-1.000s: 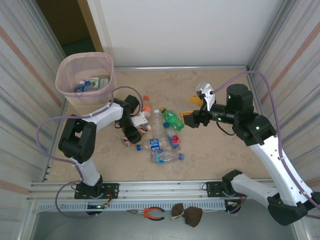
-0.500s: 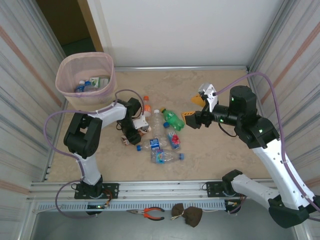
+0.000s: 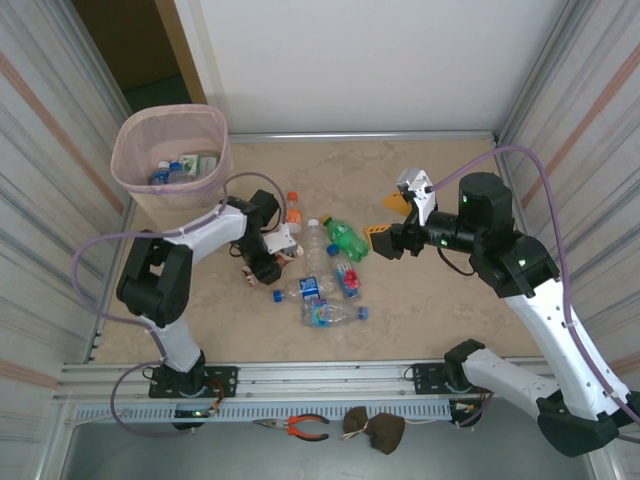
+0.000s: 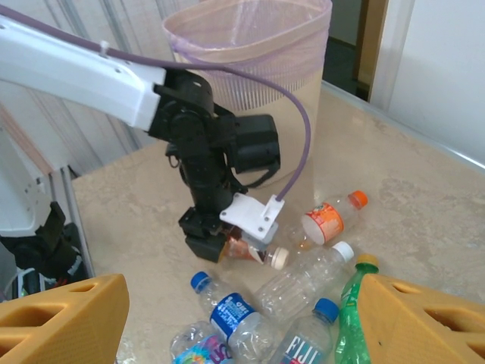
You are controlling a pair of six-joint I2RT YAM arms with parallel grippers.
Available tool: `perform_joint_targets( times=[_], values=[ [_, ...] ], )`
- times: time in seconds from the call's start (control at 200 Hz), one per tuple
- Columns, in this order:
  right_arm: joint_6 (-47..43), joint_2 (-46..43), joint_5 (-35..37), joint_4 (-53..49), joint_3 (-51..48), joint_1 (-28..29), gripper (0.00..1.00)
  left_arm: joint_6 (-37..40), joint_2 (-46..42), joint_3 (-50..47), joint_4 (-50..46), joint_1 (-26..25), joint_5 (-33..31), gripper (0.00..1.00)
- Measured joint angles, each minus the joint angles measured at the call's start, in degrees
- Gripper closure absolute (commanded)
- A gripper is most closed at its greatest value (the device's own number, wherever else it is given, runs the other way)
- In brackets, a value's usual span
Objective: Put the plastic bottles in the bin
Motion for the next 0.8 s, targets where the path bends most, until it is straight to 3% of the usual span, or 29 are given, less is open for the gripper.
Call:
perform_joint_targets(
  times=[0.22, 0.446, 0.802],
  values=[
    [0.00, 0.00, 0.22, -0.79, 0.04, 0.00, 0.22, 0.02, -9.97, -0.13, 0.07, 1.03, 2.43, 0.46],
    [0.00, 0.02, 0.22, -0.81, 0.04, 0.00, 0.22, -0.50, -18.91, 1.27, 0.26, 6.01, 8.22, 0.46],
    [0.02, 1.31, -0.09, -0.33, 0.07, 0.02, 0.22, -5.05, -27.15, 13.68, 1.42, 11.30, 17.16, 0.46]
  ],
)
